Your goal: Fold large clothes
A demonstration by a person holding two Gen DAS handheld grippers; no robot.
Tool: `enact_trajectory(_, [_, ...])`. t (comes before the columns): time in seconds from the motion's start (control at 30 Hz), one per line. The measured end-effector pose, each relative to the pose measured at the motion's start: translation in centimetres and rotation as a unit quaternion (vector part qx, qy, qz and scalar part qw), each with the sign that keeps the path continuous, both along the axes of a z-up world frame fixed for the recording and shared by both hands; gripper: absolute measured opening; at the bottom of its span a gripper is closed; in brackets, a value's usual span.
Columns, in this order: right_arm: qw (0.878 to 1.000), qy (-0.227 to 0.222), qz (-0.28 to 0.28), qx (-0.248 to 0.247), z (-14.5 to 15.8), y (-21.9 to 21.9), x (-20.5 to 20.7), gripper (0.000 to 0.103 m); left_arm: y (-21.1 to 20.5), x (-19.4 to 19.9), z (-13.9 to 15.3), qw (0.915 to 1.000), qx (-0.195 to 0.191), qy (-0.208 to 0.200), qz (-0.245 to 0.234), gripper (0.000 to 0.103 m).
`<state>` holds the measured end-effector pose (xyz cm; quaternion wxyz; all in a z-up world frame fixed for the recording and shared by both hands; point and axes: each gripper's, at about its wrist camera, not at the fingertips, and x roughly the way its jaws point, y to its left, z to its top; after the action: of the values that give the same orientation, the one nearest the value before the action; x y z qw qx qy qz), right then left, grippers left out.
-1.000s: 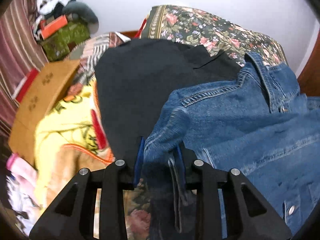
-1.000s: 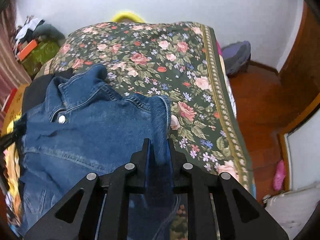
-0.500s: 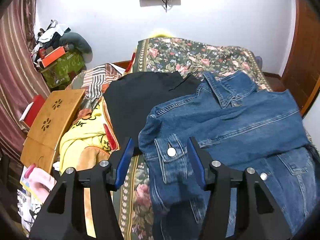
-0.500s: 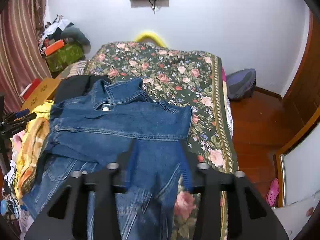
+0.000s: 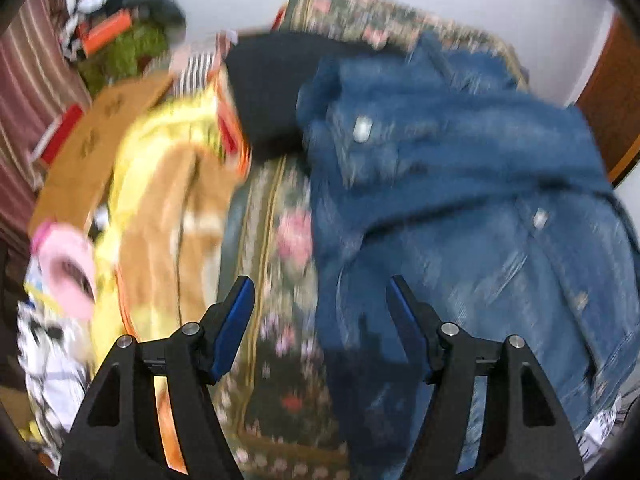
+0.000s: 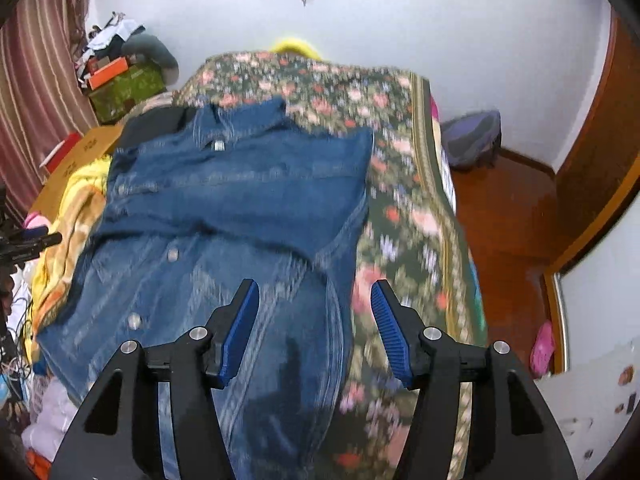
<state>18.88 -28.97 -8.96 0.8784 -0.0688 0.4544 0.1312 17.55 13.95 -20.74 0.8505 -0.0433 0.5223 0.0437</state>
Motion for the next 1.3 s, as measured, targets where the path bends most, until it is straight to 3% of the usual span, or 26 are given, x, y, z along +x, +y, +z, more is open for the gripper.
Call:
enact_trajectory(0.1, [1.0,0.022,-0.009,-0.002,-1.4,-0.6,-0.9,0.054,1.1,-1.5,-2.7,0.998,-0.048,0.036,0.021,0.067])
enact_trajectory(0.3, [0.997,0.068,-0.025,0.031,-3.8,-2.0,-3.0,0.054,1.8,-4.2,-6.0,0.984,-0.153,0.054,0.073,0.067])
enact_trajectory(0.43, [0.994,0.099,-0.018,0.048,-5.2,-2.4,-4.1,0.054,0.8,-5.0,-7.8,0.9685,-0.229,0.067,0.071,0.067])
enact_trajectory(0.53, [0.992,0.116,-0.013,0.056,-6.2,-2.1,-4.2,0.054,0.5,-5.1,-7.6,0.9647,-0.245,0.066,0.071,0.066])
enact_trajectory(0.67, [0.988,0.124,-0.01,0.088,-7.0,-1.6,-3.7,0.054,-0.2,-4.8,-7.4,0.9504,-0.3,0.068,0.047,0.064])
enact_trajectory(0.8, [0.986,0.125,-0.019,0.11,-7.0,-1.2,-2.6,0.052,-2.4,-4.1,-5.3,0.957,-0.284,0.057,-0.003,0.027])
enact_trajectory(0.87, [0.982,0.13,-0.007,0.137,-6.5,-1.0,-2.3,0.044,-3.0,-3.3,-4.2,0.9633,-0.263,0.052,-0.017,0.012])
enact_trajectory(0.9, [0.98,0.132,-0.001,0.147,-6.2,-0.8,-2.1,0.033,-3.4,-2.9,-3.3,0.9667,-0.251,0.045,-0.025,0.008])
enact_trajectory(0.93, [0.981,0.128,0.002,0.146,-5.7,-0.6,-1.9,0.023,-3.5,-2.5,-2.5,0.9672,-0.249,0.038,-0.029,0.008])
enact_trajectory(1.0, [0.982,0.117,0.015,0.149,-4.4,-0.1,-1.5,0.013,-3.6,-1.5,-0.3,0.9668,-0.253,0.011,-0.035,0.007])
enact_trajectory(1.07, [0.982,0.1,0.021,0.157,-2.9,0.6,-1.0,0.012,-3.4,-0.9,1.9,0.9657,-0.256,-0.019,-0.042,0.006])
enact_trajectory(1.13, [0.985,0.068,0.023,0.155,-0.8,1.2,-0.1,0.011,-3.1,0.0,4.7,0.9564,-0.281,-0.06,-0.055,0.006])
enact_trajectory(1.2, [0.985,0.048,0.035,0.165,1.3,2.0,1.7,0.011,-2.9,1.2,6.8,0.9536,-0.282,-0.088,-0.06,0.006])
enact_trajectory(1.3, [0.983,0.03,0.047,0.176,3.5,3.2,4.8,0.011,-1.8,3.5,9.0,0.9506,-0.285,-0.112,-0.052,0.006])
